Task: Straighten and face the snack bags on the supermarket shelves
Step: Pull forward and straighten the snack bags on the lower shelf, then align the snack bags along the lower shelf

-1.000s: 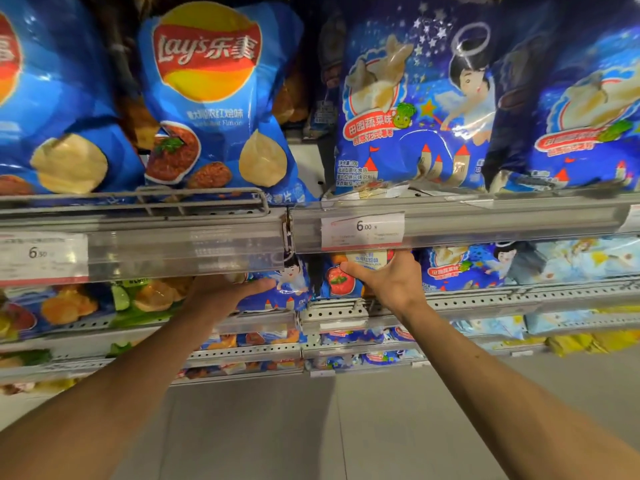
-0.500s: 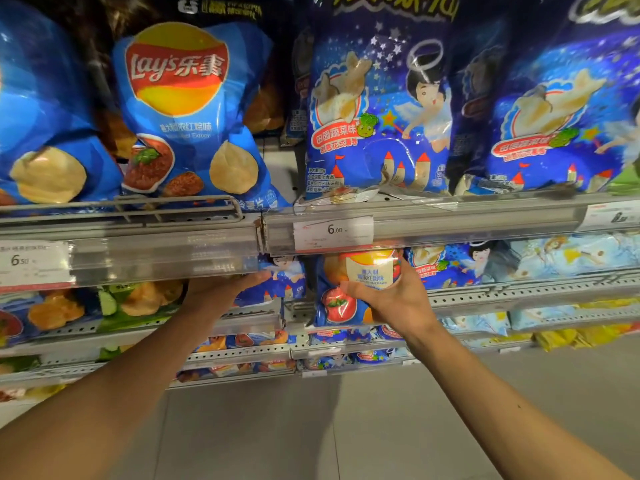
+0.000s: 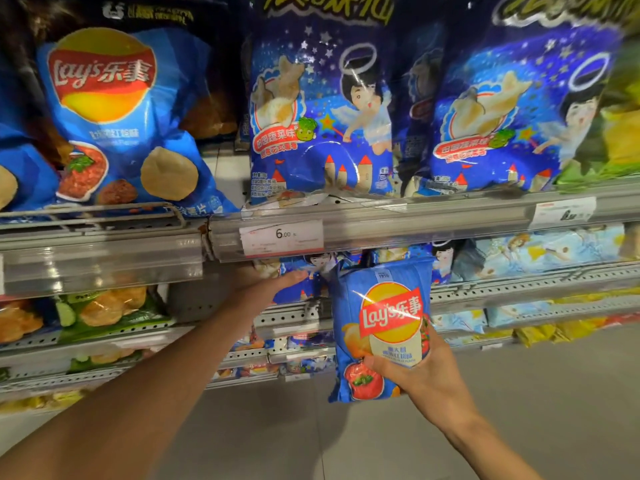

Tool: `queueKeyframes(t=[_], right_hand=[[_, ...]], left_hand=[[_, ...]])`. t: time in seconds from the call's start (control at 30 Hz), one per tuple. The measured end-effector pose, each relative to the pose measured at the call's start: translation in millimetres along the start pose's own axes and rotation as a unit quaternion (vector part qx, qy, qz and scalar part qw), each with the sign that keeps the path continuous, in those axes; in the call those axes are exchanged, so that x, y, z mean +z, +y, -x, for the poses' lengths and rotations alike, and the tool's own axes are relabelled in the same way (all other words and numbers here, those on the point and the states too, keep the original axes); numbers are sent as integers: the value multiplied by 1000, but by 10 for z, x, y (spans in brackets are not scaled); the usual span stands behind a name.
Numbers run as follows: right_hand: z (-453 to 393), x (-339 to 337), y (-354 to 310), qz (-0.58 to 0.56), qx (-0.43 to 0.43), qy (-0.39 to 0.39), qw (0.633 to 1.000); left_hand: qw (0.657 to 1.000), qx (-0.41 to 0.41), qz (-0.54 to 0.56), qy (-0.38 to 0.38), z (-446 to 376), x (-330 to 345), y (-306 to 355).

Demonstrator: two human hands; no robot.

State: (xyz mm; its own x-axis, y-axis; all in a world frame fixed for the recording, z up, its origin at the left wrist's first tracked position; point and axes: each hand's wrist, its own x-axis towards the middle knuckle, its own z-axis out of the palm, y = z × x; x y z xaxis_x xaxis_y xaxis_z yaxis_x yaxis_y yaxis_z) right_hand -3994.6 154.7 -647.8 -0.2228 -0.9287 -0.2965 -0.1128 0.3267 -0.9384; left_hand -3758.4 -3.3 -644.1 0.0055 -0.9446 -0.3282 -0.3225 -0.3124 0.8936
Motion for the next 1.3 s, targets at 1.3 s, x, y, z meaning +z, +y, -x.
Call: queueKeyframes(t=[1.3], right_hand=[[-379, 2430, -636, 61, -95, 54, 992]], left_hand=[[799, 168, -576, 43, 847, -2159, -1435]])
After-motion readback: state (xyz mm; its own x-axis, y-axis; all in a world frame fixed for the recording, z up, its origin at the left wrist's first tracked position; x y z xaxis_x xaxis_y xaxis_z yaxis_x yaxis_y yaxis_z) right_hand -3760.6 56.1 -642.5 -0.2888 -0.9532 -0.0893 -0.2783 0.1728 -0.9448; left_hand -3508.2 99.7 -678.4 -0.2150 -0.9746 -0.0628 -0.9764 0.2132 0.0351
